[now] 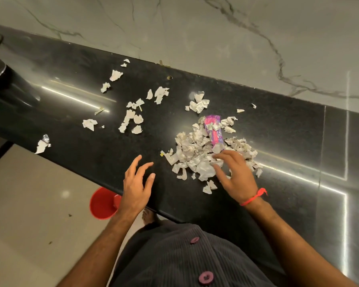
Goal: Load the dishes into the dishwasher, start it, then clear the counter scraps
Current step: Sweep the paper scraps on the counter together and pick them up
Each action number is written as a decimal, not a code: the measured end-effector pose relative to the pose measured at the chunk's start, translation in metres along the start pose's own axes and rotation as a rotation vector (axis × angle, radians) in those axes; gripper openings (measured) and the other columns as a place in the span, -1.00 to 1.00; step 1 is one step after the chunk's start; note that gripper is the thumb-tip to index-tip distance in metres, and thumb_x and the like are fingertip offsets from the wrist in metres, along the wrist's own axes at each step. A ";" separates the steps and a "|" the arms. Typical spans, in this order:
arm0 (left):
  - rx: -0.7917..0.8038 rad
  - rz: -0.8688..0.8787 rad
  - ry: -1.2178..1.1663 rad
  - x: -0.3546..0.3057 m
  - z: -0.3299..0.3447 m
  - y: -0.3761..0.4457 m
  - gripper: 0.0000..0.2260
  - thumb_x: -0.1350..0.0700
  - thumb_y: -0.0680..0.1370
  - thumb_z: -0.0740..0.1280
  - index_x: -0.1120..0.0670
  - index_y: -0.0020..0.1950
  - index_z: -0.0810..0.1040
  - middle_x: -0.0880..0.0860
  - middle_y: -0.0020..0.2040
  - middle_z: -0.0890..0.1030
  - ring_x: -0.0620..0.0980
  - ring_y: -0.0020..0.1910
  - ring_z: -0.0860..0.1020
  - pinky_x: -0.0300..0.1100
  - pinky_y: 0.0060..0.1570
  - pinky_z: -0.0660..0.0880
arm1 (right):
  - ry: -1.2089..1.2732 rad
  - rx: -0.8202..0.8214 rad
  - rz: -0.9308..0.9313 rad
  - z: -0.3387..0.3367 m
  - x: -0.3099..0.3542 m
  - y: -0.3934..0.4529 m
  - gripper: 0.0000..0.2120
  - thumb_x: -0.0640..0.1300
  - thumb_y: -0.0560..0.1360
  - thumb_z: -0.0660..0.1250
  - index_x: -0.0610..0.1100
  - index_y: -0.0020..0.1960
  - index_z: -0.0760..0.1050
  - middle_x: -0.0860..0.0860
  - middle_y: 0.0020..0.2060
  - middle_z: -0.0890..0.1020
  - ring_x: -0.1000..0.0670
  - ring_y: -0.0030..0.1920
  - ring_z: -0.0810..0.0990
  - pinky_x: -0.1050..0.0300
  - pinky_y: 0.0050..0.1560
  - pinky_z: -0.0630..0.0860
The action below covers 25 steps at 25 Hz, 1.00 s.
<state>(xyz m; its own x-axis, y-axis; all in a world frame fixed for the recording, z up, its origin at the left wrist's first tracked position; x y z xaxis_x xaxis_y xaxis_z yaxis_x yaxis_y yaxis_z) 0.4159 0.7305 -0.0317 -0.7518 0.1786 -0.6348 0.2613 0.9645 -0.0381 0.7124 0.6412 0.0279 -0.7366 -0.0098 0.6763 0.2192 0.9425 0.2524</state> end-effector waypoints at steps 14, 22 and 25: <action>-0.264 -0.180 0.327 0.240 -0.212 0.123 -0.46 -0.24 0.65 0.17 -0.04 0.58 0.25 0.11 0.66 -0.02 0.23 0.63 -0.14 0.30 0.52 -0.10 | -0.542 0.510 -0.175 0.300 0.177 0.114 -0.36 0.32 0.61 -0.06 0.13 0.61 -0.15 0.05 0.60 -0.18 -0.17 0.57 -0.28 -0.23 0.56 -0.13; 0.116 -0.083 0.207 0.209 -0.136 0.151 -0.25 -0.27 0.62 -0.21 0.20 0.66 -0.05 0.20 0.66 -0.07 0.14 0.64 -0.16 0.12 0.60 -0.16 | -0.499 0.600 -0.223 0.373 0.233 0.176 -0.43 0.13 0.66 0.01 0.11 0.61 -0.11 0.05 0.61 -0.16 -0.16 0.59 -0.19 -0.22 0.56 -0.10; 0.348 0.171 0.093 0.152 -0.092 0.143 -0.40 -0.10 0.69 -0.01 0.11 0.67 -0.03 0.14 0.67 -0.07 -0.01 0.62 -0.27 0.09 0.59 -0.28 | -0.557 0.686 -0.256 0.387 0.227 0.204 -0.50 0.09 0.67 -0.06 0.12 0.59 0.00 0.11 0.60 -0.09 -0.19 0.59 -0.16 -0.29 0.53 -0.11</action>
<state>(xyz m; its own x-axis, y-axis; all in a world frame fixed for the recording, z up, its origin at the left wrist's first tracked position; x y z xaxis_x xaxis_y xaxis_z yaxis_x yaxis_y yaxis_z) 0.2836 0.9135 -0.0629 -0.7271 0.3630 -0.5827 0.5648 0.7988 -0.2071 0.3419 0.9610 -0.0349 -0.9510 -0.2512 0.1803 -0.2900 0.9270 -0.2378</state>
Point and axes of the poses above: each hand's wrist, its own y-axis towards the middle knuckle, its own z-axis out of the palm, x = y × z, the point moved 10 cm from there along y, towards the middle knuckle
